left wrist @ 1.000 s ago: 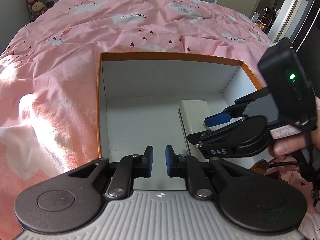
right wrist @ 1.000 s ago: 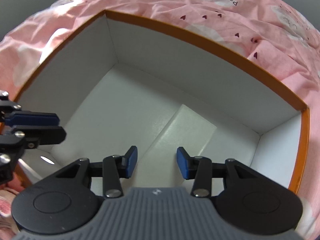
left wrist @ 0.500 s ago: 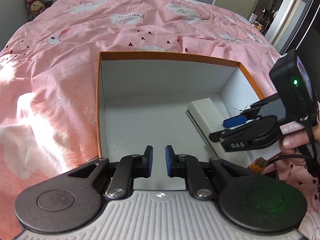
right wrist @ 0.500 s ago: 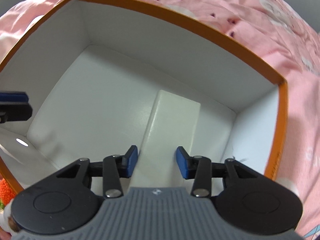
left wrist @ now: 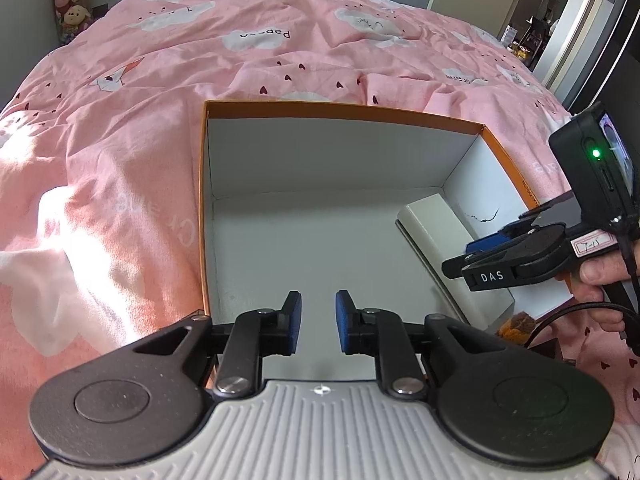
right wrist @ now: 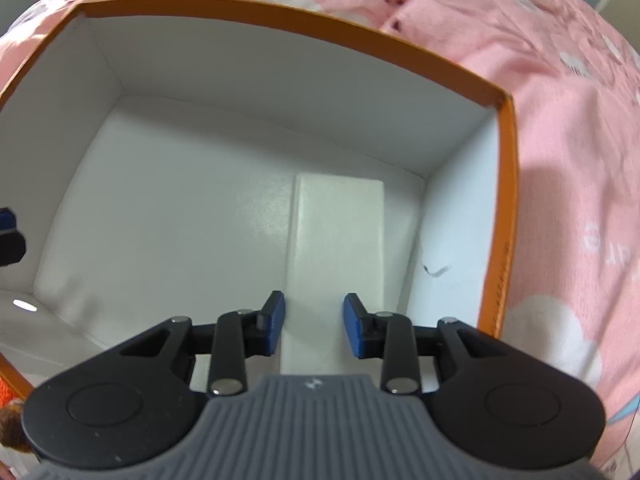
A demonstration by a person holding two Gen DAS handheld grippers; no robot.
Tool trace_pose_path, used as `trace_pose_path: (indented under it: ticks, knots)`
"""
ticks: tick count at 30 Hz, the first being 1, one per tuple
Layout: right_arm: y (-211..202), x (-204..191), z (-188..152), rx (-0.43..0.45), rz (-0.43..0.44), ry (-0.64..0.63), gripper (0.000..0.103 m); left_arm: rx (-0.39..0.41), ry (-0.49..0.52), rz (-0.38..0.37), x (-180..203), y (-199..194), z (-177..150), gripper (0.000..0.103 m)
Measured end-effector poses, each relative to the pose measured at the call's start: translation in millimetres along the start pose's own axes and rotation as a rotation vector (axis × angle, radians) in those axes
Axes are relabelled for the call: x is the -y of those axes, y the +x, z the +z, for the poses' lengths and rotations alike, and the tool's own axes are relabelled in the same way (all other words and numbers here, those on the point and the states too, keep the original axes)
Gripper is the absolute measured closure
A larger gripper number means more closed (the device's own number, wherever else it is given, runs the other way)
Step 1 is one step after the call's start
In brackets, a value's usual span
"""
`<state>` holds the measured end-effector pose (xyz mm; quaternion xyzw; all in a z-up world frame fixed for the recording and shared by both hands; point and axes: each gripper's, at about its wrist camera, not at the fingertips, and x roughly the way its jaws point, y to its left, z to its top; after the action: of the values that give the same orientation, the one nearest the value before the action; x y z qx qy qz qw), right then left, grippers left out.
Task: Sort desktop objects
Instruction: 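Lower the white package into the orange box and open the right tool, then withdraw the open right tool from the orange box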
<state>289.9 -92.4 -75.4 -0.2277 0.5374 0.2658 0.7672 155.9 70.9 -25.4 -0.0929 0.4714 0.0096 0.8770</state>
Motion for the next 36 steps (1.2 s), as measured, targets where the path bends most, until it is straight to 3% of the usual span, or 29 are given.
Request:
trace_pose_path:
  ticks: [3,5,15,24,36]
  knots:
    - [-3.5,-7.8,6.4,0.039,0.017,-0.074,0.065,0.000,0.001,0.002,-0.2,0.1,-0.3,0.083]
    - [-2.7,-12.0,13.7,0.069,0.002,-0.125,0.057,0.000,0.001,0.001,-0.1,0.1,-0.3,0.083]
    - [17.1,-9.9,41.7,0.090,-0.073,-0.310,0.059,-0.001,-0.001,-0.001,-1.4,-0.1,-0.1,0.083]
    - [23.8,8.7,39.5,0.015,-0.155,-0.227,0.059,0.000,0.000,-0.002,-1.8,0.1,-0.1,0.083]
    - [17.9,6.8,25.8,-0.047,-0.129,-0.195,0.060,-0.001,-0.002,0.002,-0.2,1.4,0.1,0.083]
